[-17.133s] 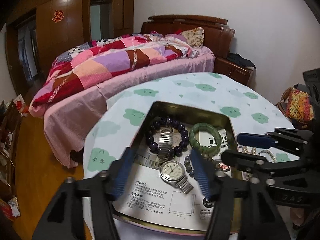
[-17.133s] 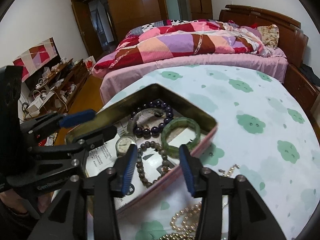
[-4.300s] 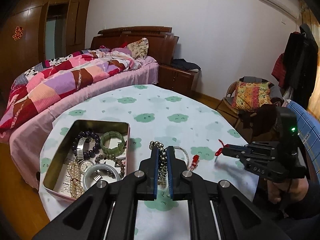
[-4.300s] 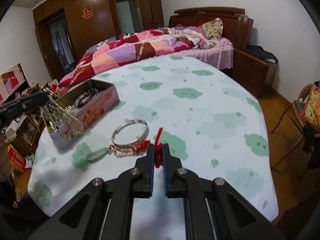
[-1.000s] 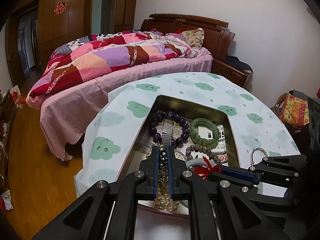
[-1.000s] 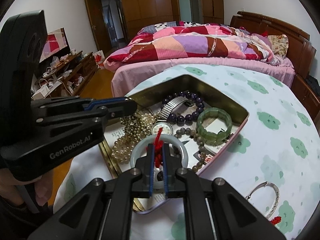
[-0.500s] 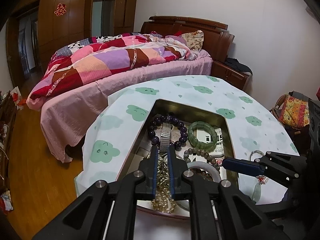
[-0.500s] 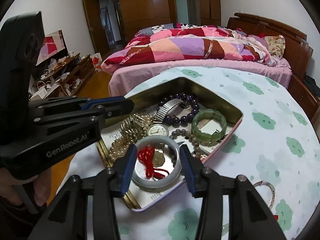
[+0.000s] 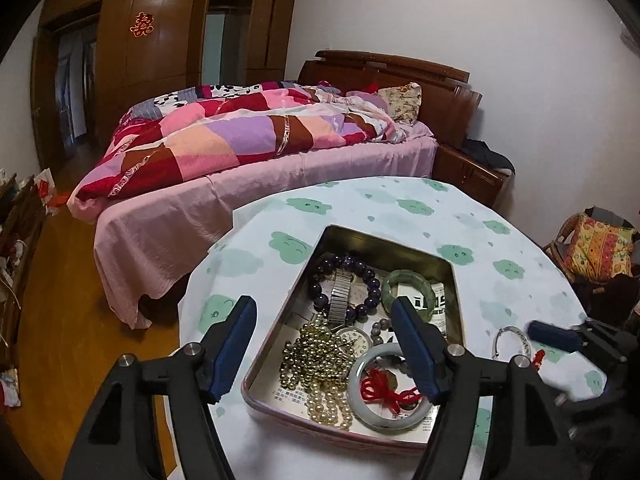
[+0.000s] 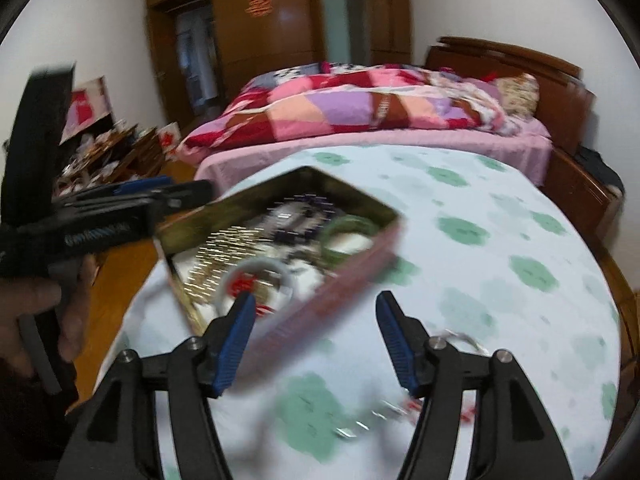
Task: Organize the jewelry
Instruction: 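Open both grippers to drop the red knot and gold chain into the tin, then grasp the silver bangle with the left gripper while the right grasps the jade pendant's red cord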
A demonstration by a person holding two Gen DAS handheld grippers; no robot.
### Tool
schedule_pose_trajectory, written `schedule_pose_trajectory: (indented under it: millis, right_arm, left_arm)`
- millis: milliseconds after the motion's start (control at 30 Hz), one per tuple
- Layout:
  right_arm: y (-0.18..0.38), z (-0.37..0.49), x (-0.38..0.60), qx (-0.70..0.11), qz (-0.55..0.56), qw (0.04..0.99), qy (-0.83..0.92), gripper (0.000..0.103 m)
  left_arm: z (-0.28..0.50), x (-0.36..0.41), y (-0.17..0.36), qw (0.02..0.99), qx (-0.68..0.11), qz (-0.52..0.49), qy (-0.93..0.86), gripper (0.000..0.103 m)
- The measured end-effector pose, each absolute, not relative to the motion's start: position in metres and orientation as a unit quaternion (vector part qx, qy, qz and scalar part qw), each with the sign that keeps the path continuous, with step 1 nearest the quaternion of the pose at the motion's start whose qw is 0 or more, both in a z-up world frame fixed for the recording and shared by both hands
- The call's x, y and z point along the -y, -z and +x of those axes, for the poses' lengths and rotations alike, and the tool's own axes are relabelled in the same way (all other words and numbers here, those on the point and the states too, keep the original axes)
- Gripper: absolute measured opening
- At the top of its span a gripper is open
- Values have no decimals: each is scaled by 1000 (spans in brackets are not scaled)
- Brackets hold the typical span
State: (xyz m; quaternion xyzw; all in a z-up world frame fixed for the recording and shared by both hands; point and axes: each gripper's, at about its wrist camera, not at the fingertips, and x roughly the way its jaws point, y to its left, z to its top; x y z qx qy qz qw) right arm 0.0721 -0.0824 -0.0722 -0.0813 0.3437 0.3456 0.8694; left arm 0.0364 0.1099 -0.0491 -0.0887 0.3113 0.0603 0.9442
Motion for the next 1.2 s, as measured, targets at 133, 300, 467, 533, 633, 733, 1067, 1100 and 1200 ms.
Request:
schedule_pose_trajectory:
  millis: [133,300,467,533,633,733,1067,1100,1200]
  right_arm:
    - [77,80,139,-356,-44,889,-285,66]
    - [106,91,186,-399,-22,887,-232,66]
    - [117,97,188,-418,-7,877,-236,62]
    - [114,97,182,-416,-10,876,-245,61]
    - [115,101,174,-419,-23,872,-251,61]
    - [119,100,164,-425,-39,865,-265,61]
    - [129,102,164,-437,-41,854,-280,14]
    - [128,101,165,-436,-40,854,-282,13]
    - [124,98,169,-425,-41,862,-275,11]
  left_arm:
    - [33,-99,47,948,-300,-78,-73,70]
    - [34,-79,52,948,-305,-65,-66,70]
    - [35,-58,59,947,-314,-40,-58,70]
    - [36,-51,61,946,-318,-36,-52,70]
    - [37,-43,64,944,-325,-31,-41,70]
    - [36,-37,64,944,-328,-26,-35,70]
    - [36,-21,54,947,-319,-16,-7,70]
    - [37,-17,53,947,-320,-11,-3,70]
    - [46,2,55,945,-325,14,18,70]
